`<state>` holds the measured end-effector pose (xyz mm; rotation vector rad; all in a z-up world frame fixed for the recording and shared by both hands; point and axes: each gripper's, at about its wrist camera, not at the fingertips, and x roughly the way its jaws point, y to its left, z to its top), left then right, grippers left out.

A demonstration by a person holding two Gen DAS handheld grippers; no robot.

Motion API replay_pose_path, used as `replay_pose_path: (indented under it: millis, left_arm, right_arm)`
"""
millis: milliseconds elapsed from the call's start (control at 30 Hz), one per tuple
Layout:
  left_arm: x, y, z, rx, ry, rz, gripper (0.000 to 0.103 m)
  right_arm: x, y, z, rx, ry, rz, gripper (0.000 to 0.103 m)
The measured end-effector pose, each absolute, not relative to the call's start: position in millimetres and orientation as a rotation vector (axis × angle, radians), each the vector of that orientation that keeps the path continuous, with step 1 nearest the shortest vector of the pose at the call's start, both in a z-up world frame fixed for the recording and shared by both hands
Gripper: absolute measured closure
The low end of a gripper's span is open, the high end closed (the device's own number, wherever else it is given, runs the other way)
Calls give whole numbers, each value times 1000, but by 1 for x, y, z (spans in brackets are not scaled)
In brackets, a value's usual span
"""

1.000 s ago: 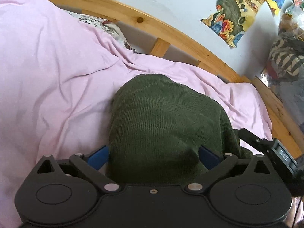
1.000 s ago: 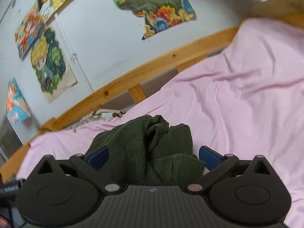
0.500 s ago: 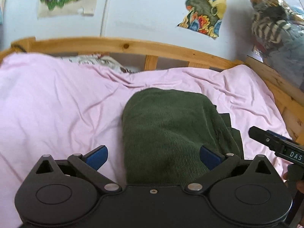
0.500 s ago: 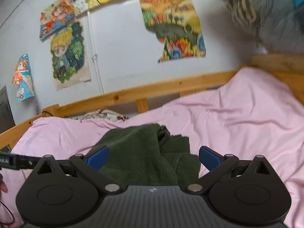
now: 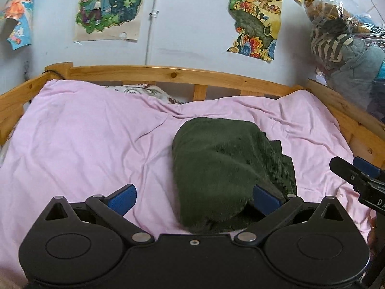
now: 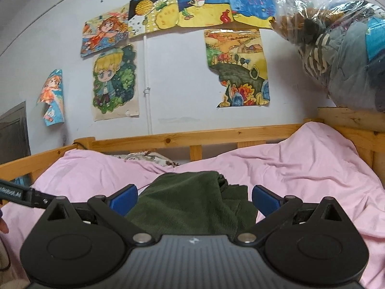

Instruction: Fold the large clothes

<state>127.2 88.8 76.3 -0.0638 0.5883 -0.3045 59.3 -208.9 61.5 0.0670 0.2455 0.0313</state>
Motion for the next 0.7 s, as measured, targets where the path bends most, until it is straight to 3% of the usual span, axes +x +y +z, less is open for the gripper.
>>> replay_pose_path:
  millis: [300,567,700]
  left_arm:
    - [112,100,61,-87,643,-252,1]
    - [80,98,46,-71,453,-118,1]
    - [81,85,34,-12,483,-108,1]
  right_arm:
    - [15,-200,41,-1,210,-40,0]
    - [14,-198,17,-16,251,-66,0]
    - [18,-199,12,-15,265,-81,0]
